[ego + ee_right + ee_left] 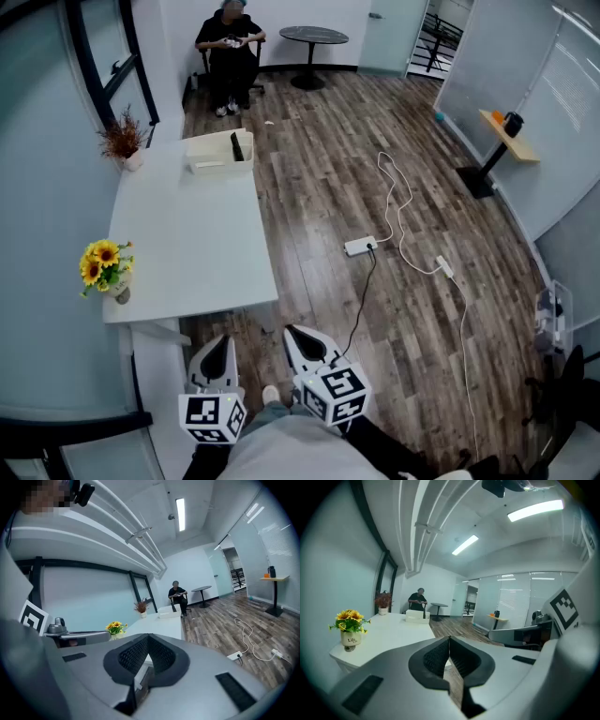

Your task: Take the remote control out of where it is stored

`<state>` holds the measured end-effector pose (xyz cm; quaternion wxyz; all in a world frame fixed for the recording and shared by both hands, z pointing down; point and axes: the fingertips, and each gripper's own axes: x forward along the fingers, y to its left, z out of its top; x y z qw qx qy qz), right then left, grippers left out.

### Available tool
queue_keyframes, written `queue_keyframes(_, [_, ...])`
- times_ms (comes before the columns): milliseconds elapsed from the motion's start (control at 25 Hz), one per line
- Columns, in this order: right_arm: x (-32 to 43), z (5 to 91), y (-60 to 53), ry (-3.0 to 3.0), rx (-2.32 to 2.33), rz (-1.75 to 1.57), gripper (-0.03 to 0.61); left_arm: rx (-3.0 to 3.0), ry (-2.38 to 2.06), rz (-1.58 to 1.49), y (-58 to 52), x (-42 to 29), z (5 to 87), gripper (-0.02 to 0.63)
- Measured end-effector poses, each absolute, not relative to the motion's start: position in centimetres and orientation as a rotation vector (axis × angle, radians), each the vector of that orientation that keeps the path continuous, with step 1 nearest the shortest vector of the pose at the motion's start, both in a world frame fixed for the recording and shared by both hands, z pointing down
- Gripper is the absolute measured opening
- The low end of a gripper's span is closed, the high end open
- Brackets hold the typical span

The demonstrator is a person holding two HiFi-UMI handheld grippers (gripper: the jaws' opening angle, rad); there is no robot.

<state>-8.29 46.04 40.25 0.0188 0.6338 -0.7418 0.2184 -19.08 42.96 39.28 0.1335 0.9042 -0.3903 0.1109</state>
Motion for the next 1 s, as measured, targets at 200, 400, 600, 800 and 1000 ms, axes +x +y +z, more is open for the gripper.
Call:
queue_keyframes(200, [-8.37, 40.53, 46.03, -2.307, 1.969, 0.674, 0.005, 2.618, -1.137, 0.318, 43.12, -19.24, 39.31, 0.009])
queue_keyframes(400, [-8.59, 40.46, 45.99, -2.317, 1.953, 0.669, 0.005, 2.615, -1.155, 0.301, 43.11, -19.38, 39.09, 0.009])
queue_keyframes(600, [-9.04, 40.41, 45.98, -2.332, 1.94, 0.67, 0.005, 2.614, -1.167, 0.303, 43.19, -19.6, 38.98, 0.009])
queue_keyframes(800, [-9.19, 40.43, 45.79, -2.348, 1.939, 0.669, 0.005, 2.607, -1.178, 0.299, 42.93, -19.8, 38.95, 0.009])
queue_keyframes(1000, [-9.12, 40.67, 45.8, -2.334, 1.925, 0.663, 0.005, 2.609, -1.174, 0.296, 42.84, -19.62, 39.07, 0.009])
